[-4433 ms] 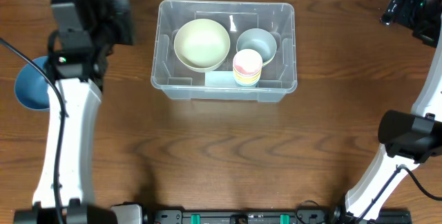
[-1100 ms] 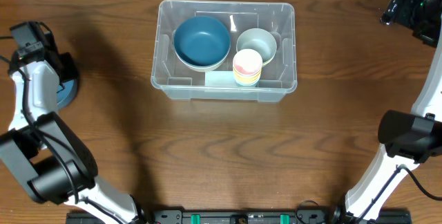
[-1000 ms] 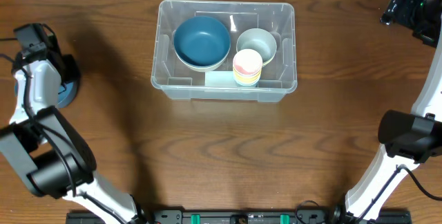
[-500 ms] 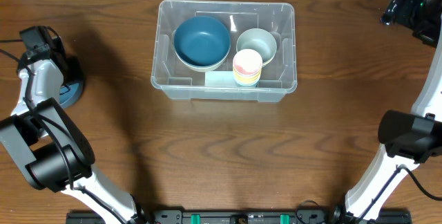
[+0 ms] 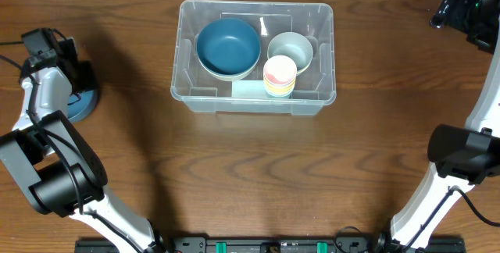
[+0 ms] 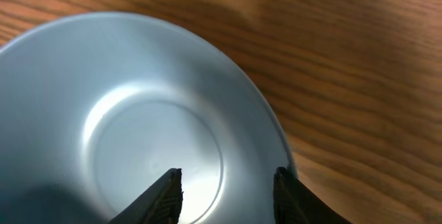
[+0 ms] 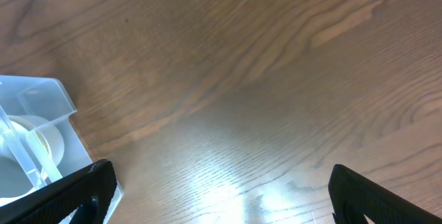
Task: Pack container
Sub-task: 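Grasp the rim of the last teal bowl with the left gripper, then carry the teal bowl into the container and stack it on the bowls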
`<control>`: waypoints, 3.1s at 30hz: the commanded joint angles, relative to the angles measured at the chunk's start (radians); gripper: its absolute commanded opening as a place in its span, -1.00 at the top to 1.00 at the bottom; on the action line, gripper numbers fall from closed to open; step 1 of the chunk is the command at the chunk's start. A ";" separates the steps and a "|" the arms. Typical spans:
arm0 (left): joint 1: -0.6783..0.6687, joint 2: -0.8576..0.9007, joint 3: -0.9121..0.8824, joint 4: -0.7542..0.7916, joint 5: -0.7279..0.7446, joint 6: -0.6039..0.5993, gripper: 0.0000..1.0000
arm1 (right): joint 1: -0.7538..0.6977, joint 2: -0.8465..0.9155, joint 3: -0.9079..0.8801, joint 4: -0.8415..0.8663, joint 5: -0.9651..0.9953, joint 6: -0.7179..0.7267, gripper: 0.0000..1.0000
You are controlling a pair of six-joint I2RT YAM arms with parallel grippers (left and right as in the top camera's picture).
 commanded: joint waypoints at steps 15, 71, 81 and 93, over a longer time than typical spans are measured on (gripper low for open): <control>-0.009 -0.088 0.008 0.030 0.179 0.024 0.13 | -0.005 -0.003 0.013 -0.003 0.010 -0.011 -0.98; -0.080 -0.393 0.008 0.011 0.456 -0.284 0.88 | -0.005 -0.003 0.013 -0.003 0.010 -0.011 -0.98; -0.517 -0.550 0.008 0.050 0.421 -0.210 0.88 | -0.005 -0.003 0.013 -0.003 0.010 -0.011 -0.99; -1.009 -0.388 0.008 0.103 -0.150 0.094 0.88 | -0.005 -0.003 0.013 -0.003 0.010 -0.012 -0.98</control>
